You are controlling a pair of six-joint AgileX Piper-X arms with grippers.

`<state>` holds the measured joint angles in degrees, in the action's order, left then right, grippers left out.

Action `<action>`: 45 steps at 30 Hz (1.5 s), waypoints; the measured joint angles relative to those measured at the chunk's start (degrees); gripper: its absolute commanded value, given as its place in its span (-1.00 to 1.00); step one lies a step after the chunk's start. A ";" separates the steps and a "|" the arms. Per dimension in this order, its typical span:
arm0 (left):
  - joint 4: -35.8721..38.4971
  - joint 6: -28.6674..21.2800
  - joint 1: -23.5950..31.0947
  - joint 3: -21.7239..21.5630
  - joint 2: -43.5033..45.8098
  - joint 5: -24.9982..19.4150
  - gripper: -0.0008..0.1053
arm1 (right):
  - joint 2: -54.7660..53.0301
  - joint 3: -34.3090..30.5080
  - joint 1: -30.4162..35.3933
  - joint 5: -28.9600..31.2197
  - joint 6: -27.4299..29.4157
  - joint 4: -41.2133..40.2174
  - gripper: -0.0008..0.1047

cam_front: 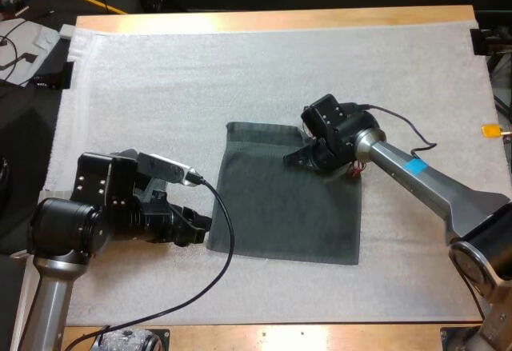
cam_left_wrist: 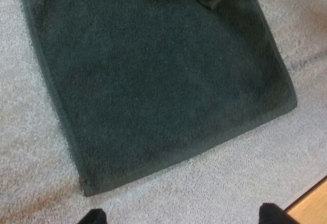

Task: Pick towel from pile, fold and stack

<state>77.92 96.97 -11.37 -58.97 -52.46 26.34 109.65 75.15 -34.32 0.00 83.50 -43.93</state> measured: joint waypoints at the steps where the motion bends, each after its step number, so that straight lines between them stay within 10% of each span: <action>1: 0.00 0.00 0.00 0.00 0.00 0.00 0.10 | 0.16 0.00 0.00 0.00 -0.40 0.20 -0.98; 23: 0.00 0.00 0.00 0.00 0.00 0.04 0.11 | -6.96 5.05 4.86 15.91 -6.09 9.39 -0.99; 45: 0.00 0.00 0.00 0.00 0.00 0.04 0.10 | -10.14 4.51 -3.33 -0.21 0.17 -9.26 -0.99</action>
<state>77.92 96.97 -11.37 -58.97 -52.46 26.39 99.51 79.66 -37.65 -0.21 83.66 -53.19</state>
